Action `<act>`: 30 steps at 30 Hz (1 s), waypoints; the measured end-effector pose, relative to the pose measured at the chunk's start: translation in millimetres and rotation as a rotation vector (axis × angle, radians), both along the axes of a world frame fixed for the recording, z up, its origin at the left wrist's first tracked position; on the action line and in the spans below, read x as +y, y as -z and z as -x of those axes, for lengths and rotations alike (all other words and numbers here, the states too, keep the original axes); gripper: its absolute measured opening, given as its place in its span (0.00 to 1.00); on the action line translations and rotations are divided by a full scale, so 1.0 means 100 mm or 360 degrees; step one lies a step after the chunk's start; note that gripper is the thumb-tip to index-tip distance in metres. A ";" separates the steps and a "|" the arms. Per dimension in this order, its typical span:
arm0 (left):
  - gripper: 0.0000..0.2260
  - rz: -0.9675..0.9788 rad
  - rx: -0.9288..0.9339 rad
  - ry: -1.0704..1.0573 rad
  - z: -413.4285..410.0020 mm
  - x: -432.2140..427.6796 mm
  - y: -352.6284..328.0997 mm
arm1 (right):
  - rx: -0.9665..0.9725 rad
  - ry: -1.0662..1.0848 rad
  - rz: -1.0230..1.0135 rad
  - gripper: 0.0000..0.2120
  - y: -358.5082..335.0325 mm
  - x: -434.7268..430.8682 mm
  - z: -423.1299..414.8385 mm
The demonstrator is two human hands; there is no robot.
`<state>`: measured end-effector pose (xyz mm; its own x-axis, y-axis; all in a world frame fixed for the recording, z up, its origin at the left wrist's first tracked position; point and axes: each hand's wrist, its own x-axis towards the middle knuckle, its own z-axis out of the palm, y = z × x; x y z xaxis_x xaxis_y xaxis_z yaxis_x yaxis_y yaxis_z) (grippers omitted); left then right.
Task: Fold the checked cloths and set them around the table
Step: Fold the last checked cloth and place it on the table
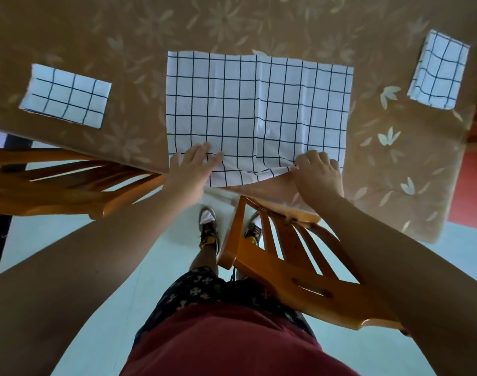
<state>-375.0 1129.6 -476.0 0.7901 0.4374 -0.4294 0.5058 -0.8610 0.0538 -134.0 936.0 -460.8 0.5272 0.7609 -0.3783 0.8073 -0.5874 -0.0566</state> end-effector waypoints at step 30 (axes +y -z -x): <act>0.10 0.0404 -0.0937 -0.0576 -0.51 1.03 -1.54 | 0.0077 0.0224 -0.0514 0.18 -2.19 0.05 -0.09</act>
